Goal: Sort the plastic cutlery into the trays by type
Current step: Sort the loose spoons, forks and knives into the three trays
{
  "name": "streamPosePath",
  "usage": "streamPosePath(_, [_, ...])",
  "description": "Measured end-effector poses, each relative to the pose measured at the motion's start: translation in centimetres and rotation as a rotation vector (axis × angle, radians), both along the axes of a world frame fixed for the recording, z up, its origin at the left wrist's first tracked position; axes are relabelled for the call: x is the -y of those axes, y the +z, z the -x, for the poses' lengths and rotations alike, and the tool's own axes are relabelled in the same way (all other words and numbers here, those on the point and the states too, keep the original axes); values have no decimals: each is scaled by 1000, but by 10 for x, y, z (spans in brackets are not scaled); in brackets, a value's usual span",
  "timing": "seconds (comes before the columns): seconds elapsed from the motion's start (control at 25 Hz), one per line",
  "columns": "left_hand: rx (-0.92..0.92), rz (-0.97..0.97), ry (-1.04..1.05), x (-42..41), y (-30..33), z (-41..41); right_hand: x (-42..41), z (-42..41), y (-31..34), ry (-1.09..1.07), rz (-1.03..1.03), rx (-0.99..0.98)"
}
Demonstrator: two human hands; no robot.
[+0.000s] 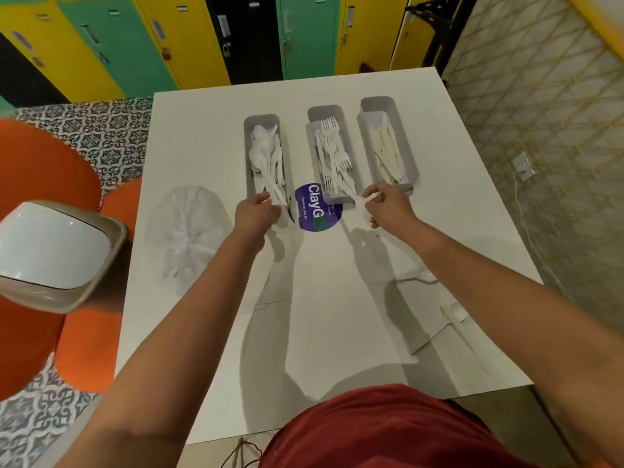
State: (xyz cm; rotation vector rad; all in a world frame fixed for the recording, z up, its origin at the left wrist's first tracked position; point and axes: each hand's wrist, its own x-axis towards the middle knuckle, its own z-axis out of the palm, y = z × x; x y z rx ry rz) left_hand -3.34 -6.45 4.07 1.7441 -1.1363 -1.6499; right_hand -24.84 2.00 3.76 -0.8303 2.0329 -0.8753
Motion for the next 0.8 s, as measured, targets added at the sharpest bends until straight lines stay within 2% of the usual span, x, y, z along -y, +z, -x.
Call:
streamPosePath(0.16, [108, 105, 17, 19, -2, 0, 29, -2, -4, -75, 71, 43])
streamPosePath(0.32, [184, 147, 0, 44, -2, 4, 55, 0, -4, -71, 48, 18])
streamPosePath(0.52, [210, 219, -27, 68, 5, 21, 84, 4, 1, -101, 107, 70])
streamPosePath(0.64, [259, 286, -51, 73, 5, 25, 93, 7, 0, -24, 97, 99])
streamPosePath(0.8, [227, 221, -54, 60, -14, 12, 82, 7, -11, 60, 54, 19])
